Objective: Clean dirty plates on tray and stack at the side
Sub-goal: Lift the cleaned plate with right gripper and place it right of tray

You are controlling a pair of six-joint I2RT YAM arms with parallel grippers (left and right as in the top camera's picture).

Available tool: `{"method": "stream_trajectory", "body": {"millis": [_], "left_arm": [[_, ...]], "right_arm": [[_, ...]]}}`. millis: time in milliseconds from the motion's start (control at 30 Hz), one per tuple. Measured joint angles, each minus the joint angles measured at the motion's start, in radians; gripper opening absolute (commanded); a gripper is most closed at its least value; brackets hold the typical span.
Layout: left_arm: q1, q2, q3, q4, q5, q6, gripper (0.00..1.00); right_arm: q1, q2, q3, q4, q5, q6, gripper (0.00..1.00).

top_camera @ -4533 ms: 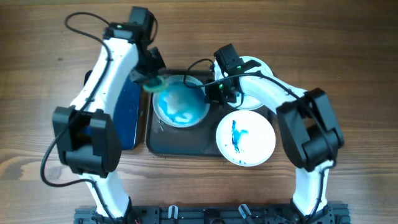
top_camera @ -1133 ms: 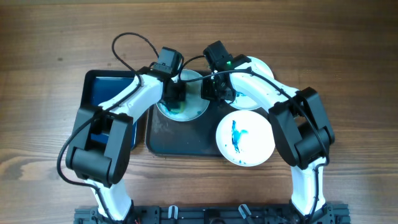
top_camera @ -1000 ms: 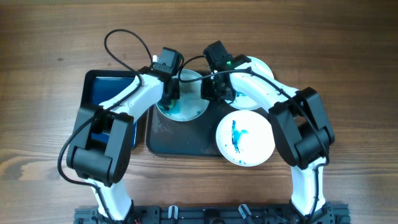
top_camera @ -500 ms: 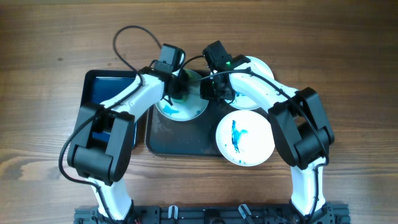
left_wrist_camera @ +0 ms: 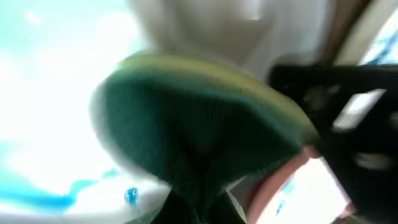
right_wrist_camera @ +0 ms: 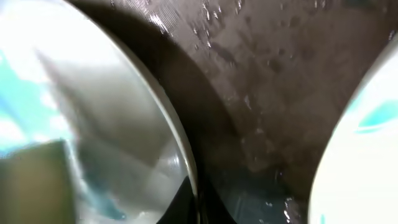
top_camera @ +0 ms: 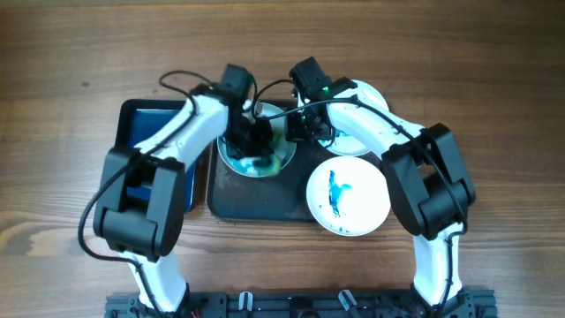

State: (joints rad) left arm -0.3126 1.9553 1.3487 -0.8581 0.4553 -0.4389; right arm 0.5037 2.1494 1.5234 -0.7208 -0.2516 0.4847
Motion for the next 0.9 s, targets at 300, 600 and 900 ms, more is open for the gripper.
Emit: {"method": "stream_trajectory", "body": {"millis": [300,600,900], "left_arm": [[0.217,-0.118,0.293,-0.129,-0.236,-0.025,0.04],[0.216,-0.117,0.293,-0.125,-0.287,-0.032,0.04],[0.216,-0.117,0.293,-0.125,-0.287,-0.032,0.04]], "right_arm": [[0.101,-0.238,-0.016,-0.087,0.401,-0.171,0.04],[0.466,-0.311,-0.016,-0.106,1.318,-0.268,0.04],[0.478,-0.311,-0.016,-0.109,1.594,-0.274,0.04]]}}
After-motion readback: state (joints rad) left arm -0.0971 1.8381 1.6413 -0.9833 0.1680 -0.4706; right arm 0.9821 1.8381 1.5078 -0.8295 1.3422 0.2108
